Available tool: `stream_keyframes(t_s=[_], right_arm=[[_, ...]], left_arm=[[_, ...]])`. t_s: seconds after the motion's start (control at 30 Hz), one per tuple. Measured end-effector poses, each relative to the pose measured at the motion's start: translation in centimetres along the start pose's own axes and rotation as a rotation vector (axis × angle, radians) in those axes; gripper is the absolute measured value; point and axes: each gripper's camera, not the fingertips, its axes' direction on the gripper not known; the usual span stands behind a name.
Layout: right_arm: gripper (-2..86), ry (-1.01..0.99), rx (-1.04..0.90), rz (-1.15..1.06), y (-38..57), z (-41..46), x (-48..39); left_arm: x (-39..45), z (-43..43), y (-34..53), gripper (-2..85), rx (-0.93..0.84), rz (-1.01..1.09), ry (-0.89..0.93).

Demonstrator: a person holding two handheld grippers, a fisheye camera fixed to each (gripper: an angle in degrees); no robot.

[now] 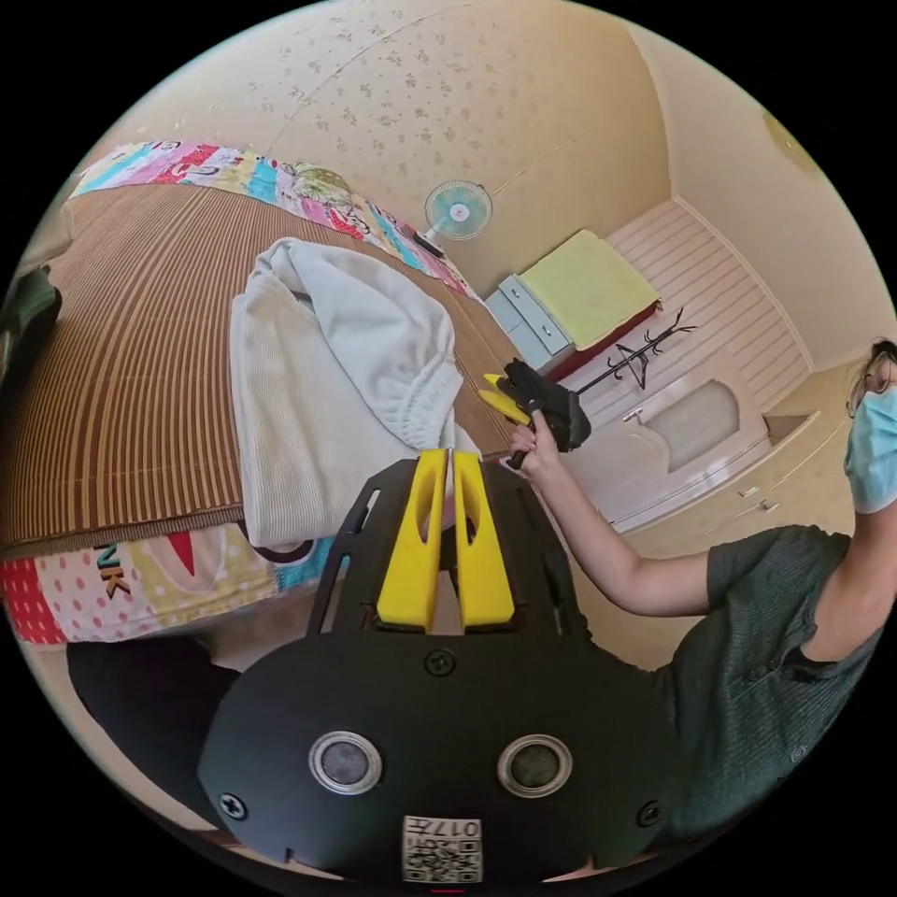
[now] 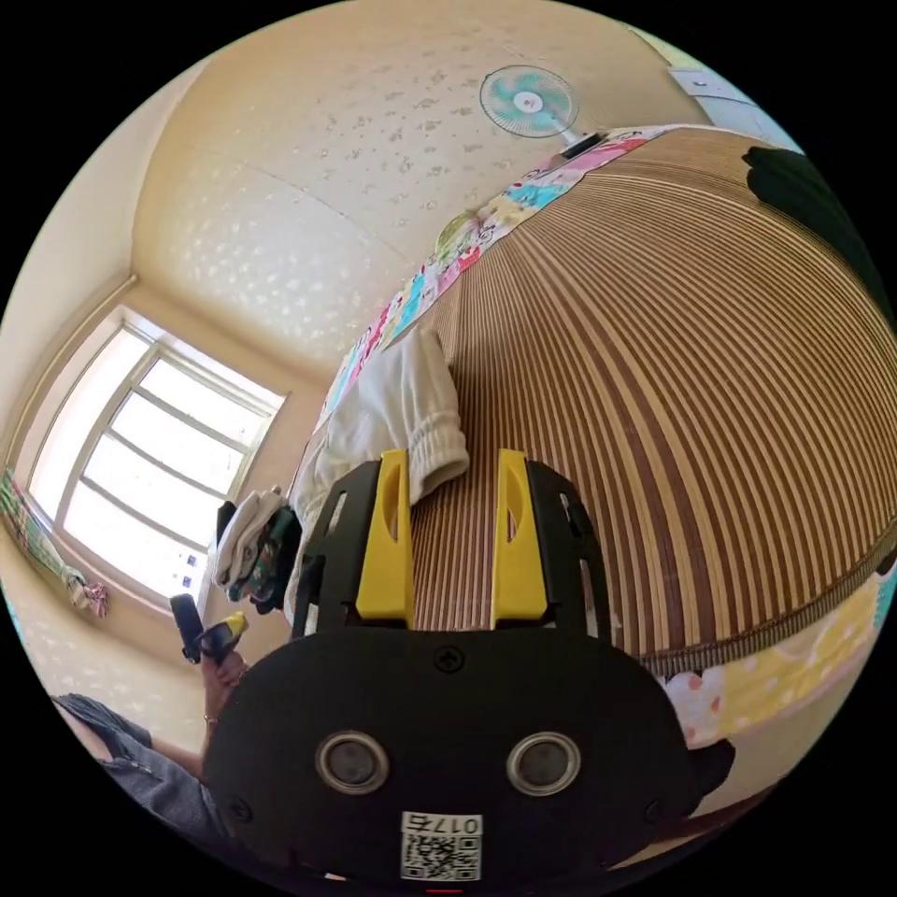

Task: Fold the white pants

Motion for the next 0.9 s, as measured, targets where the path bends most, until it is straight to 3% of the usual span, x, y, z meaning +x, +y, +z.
stream_keyframes(t_s=[0.07, 0.17, 0.3, 0.47, 0.6, 0.77, 0.9], right_arm=[[15.6, -0.009, -0.077, 0.006, -2.0, 2.3, 0.7], [14.0, -0.052, -0.198, -0.039, -3.4, 5.6, 0.8], [4.8, -0.255, -0.034, -0.139, -1.6, -0.1, -3.3], [2.8, -0.505, 0.064, -0.356, -0.6, -7.5, -14.4], [2.0, -0.442, 0.168, -0.587, 1.3, -11.7, -27.2], [1.4, -0.4, 0.322, -0.742, 4.3, -14.1, -37.5], [1.2, -0.327, 0.279, -0.784, 5.7, -11.6, -44.8]], left_arm=[[1.8, 3.1, -1.4, 9.1, -0.053, 0.018, -0.106], [3.2, 8.5, -3.8, 17.1, -0.156, 0.042, -0.127], [5.3, 14.7, -5.4, 19.7, -0.245, 0.079, -0.155], [9.1, 16.3, -4.0, 19.6, -0.137, 0.145, -0.318], [10.7, 16.4, -1.9, 19.8, -0.123, 0.157, -0.322], [15.1, 10.2, 0.9, 20.2, 0.106, 0.228, -0.323], [19.1, 5.5, 2.1, 20.7, 0.272, 0.331, -0.366]])
